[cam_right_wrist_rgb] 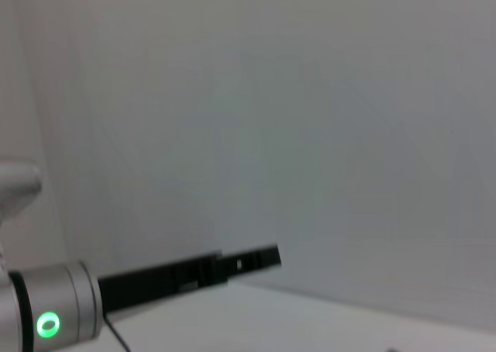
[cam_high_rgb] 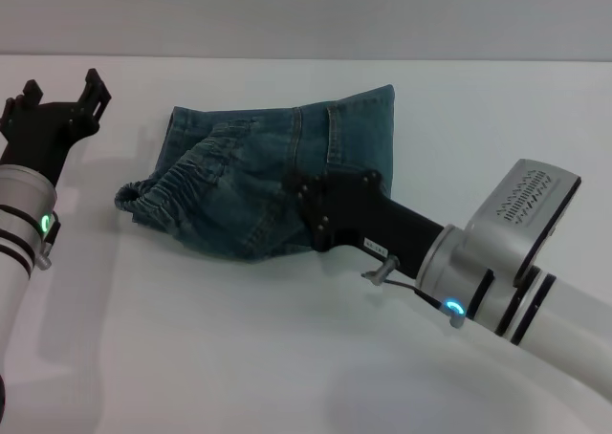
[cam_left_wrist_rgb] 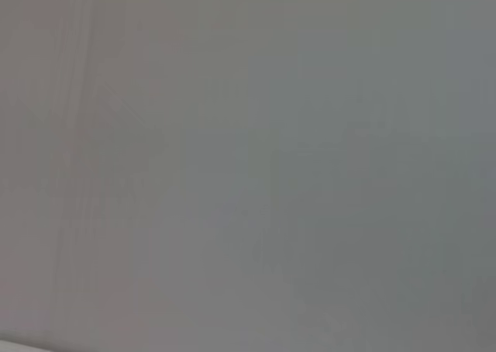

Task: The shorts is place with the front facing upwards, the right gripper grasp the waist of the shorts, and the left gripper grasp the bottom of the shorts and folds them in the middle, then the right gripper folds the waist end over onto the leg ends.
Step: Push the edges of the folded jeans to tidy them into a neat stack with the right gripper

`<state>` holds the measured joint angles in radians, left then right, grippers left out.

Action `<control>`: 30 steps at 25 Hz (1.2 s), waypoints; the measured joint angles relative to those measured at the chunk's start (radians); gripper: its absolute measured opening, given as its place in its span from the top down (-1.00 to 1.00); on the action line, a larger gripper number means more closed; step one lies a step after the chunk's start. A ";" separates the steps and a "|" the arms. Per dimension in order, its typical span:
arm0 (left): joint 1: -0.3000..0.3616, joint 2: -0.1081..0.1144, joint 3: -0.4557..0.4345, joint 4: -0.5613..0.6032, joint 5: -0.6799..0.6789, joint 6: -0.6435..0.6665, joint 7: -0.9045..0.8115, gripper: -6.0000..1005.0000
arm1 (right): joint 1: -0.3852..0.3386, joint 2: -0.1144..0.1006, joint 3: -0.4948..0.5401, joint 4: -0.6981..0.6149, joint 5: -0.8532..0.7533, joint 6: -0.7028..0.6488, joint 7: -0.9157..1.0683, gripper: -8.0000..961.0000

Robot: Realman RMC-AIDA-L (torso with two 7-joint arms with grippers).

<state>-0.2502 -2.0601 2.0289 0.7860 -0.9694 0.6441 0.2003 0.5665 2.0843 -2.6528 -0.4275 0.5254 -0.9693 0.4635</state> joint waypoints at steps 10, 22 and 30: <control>0.000 -0.003 0.011 0.004 0.000 0.002 -0.001 -0.60 | 0.004 -0.001 0.010 0.069 -0.042 0.055 0.107 0.98; 0.006 0.001 0.047 0.002 0.000 0.033 -0.003 -0.60 | 0.012 -0.003 0.059 0.146 -0.034 0.083 0.128 0.99; 0.008 0.002 0.048 -0.003 0.000 0.030 -0.003 -0.60 | 0.025 -0.009 0.149 0.216 -0.033 0.123 0.130 0.98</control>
<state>-0.2424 -2.0585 2.0770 0.7828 -0.9695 0.6743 0.1978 0.5915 2.0756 -2.5039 -0.2114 0.4925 -0.8460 0.5932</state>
